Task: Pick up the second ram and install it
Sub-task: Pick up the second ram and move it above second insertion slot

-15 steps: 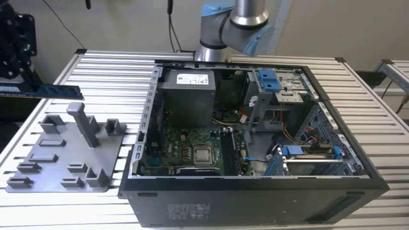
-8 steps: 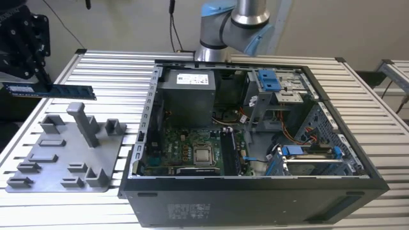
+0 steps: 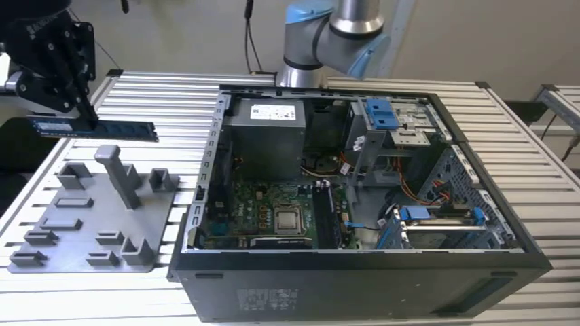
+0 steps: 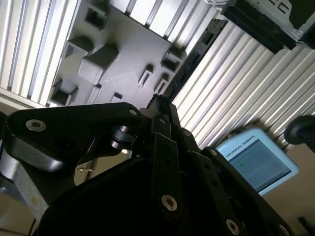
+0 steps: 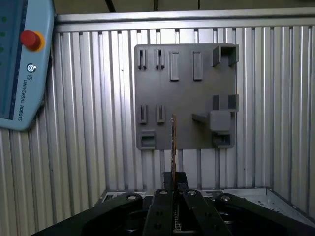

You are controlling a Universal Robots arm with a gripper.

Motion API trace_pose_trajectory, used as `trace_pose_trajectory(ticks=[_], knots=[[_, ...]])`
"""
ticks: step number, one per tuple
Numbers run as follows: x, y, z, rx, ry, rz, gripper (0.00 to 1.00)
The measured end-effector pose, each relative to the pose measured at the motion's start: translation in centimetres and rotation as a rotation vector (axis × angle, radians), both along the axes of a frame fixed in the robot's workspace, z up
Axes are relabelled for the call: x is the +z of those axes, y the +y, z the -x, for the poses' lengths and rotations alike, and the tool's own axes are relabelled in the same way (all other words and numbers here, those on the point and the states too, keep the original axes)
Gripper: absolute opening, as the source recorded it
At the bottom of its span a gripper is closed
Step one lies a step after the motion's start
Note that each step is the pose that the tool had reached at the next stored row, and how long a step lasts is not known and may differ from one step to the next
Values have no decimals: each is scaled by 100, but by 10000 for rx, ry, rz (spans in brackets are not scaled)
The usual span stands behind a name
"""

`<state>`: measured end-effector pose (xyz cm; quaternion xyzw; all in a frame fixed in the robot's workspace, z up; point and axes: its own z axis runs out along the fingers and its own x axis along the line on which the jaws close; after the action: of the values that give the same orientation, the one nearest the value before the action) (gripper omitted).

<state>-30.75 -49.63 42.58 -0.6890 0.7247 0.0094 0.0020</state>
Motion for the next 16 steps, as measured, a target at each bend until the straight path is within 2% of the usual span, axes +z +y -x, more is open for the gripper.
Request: trace_pose_trajectory(ticks=[16], knots=[[0, 0, -516, 0, 15, 0, 14]])
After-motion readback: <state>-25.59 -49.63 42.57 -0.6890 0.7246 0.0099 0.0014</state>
